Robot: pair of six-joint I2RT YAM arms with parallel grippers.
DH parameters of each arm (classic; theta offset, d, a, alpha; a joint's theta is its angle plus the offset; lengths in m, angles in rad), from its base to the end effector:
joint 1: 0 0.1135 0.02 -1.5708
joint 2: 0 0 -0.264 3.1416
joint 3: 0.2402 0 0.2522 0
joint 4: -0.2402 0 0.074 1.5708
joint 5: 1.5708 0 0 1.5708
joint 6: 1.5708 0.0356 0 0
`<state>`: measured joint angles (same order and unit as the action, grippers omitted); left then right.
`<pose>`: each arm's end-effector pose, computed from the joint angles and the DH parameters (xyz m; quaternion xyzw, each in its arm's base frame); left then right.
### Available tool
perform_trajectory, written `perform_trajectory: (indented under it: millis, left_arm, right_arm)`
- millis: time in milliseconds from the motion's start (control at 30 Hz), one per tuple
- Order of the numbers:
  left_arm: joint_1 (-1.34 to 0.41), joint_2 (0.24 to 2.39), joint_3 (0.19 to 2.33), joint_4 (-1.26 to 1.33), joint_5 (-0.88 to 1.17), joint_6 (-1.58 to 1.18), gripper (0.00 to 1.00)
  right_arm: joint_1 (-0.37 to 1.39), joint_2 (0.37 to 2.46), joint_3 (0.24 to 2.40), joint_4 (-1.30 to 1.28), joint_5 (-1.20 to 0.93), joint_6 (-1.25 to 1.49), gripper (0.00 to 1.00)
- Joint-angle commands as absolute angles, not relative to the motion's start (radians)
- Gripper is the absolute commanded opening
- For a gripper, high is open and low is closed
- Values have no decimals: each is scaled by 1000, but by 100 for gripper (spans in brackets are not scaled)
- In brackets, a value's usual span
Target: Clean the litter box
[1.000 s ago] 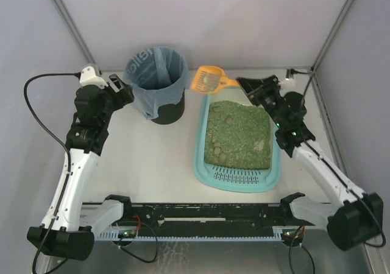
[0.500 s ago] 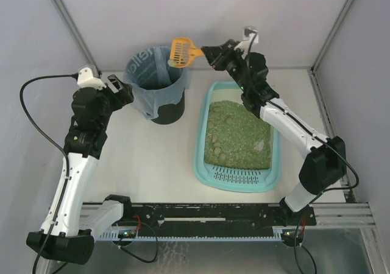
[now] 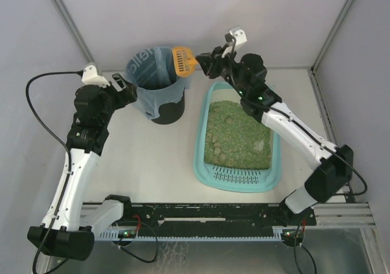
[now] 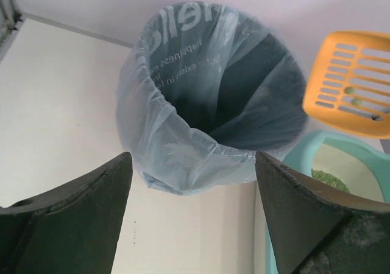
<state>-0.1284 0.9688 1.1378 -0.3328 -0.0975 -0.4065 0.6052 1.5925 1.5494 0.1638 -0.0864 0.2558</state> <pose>0.2086 -0.0234 0.4136 -0.1368 0.7500 -0.1349 0.6330 0.3122 0.2197 0.4400 -0.1470 0.6468 0.3381 0.6676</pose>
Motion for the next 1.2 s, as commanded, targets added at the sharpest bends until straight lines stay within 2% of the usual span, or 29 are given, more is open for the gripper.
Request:
perform_trajectory:
  millis: [0,267,533,633,867,1167]
  left_arm:
    - [-124,976,1124,-269,7,-377,86]
    - [-233,978,1116,-228,89,-357,84]
    - [-459,1005,1135,-253,79,-327,82]
    - [-573,1022,1146,-275,43,-298,82]
    - [-734,1072,1190,-345,-4,-232,82]
    - [-783,1127,1222,-388,8,-209,79]
  right_arm:
    - [610,1382,1440,266,-69,235,0]
    - [603,1049,1132,137,143,271,0]
    - [574,778,843,-92,377,350,0]
    - [529,721,757,-174,388,441,0]
    - [444,718,702,-310,317,551,0]
    - [334,874,689,-273,155,622,0]
